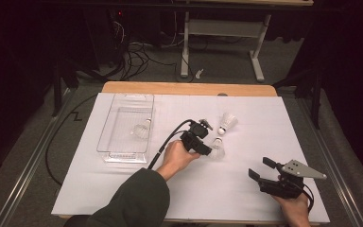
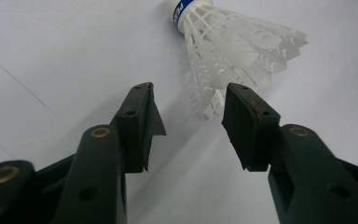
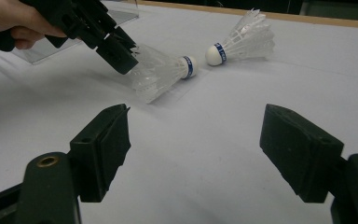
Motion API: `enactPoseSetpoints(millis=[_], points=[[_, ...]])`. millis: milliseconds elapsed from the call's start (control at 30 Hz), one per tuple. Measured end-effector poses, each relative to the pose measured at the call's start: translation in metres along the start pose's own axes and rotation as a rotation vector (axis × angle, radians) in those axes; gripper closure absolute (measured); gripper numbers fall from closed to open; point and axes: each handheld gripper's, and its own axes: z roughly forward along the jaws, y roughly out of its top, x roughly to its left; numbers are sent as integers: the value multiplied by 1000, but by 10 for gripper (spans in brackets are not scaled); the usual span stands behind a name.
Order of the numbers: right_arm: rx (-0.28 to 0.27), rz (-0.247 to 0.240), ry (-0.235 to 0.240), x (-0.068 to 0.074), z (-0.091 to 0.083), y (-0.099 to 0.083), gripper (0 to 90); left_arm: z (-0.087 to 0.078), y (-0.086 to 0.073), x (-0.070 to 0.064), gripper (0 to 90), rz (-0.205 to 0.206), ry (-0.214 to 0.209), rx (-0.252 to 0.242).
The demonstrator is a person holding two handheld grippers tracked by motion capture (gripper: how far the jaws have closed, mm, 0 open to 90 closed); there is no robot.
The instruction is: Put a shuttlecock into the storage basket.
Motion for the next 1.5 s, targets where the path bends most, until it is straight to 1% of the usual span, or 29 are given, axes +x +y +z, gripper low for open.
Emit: enactPoseSetpoints(millis=[200,367,900,1167,1500], points=[[1,1,0,0,0,0,245,4,1,2,576,-8,-5,4],[2,0,2,0,0,0,245,7,1,4,606,-17,-17,6],[3,0,4,0,0,0,245,10,3,6,698,-36,-26,-16],[4,0,5,0,0,0,246,11,3,6,749,-38,-22,-18],[4,-2,6,0,1,0,245,11,3,6,845,-28,-15,-7]])
